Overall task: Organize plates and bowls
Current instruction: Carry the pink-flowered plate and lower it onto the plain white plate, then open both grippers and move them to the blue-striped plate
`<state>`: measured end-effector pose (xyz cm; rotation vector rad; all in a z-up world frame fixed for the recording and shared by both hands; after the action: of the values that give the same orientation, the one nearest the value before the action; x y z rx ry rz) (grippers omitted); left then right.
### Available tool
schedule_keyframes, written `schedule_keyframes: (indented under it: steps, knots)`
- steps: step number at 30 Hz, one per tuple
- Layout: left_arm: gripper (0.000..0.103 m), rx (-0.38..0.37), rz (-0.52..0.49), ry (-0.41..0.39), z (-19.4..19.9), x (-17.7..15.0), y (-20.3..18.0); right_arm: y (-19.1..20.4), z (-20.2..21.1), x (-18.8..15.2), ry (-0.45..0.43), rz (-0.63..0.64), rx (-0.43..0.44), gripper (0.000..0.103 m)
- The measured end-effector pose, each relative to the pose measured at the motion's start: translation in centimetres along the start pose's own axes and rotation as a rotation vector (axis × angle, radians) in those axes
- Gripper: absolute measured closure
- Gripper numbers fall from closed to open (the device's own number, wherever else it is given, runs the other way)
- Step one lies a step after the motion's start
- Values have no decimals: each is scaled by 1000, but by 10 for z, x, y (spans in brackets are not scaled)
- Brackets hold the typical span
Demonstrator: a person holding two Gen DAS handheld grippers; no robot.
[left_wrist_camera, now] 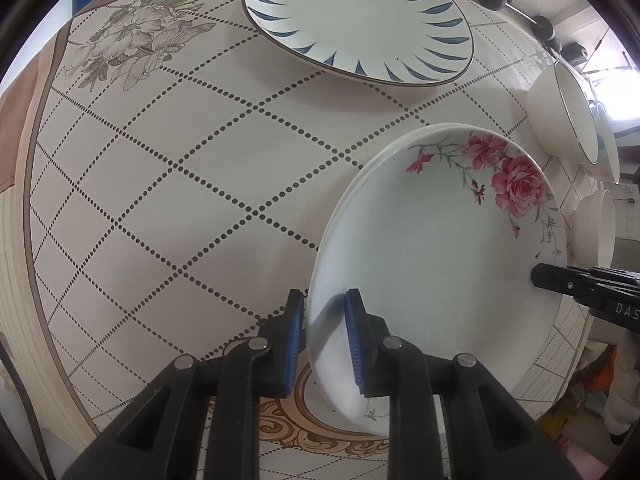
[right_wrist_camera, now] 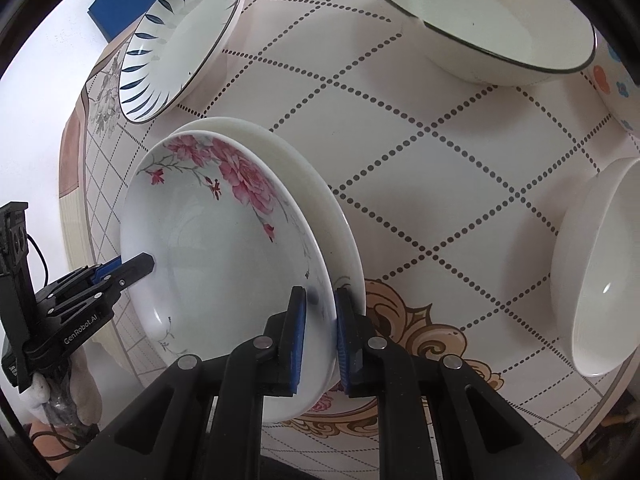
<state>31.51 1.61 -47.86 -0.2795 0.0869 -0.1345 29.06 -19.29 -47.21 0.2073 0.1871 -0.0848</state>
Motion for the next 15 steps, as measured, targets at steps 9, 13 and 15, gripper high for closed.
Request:
schedule_keyframes:
  steps: [9,13,15]
  knots:
    - [84,37,11,-18,9,-2,2,-5,5,1,41,-91,25,86]
    - [84,62,1,-52,21,-2,1,-5,4,-2,58,-92,22,83]
    - [84,66,-8,-65,26,-2,-3,-4,4,-2,63,-93,7,82]
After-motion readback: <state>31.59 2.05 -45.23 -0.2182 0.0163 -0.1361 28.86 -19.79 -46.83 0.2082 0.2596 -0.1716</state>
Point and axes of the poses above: each gripper's, at about its wrist camera, not at the fingertips, and z roughly against the way its jaws point, y to its left, x to its top, the point moved 7 cm from there along -z, roughly the way its jaws point, and after that the axes turned 8 degrees about -x, right-handed, at the moved point
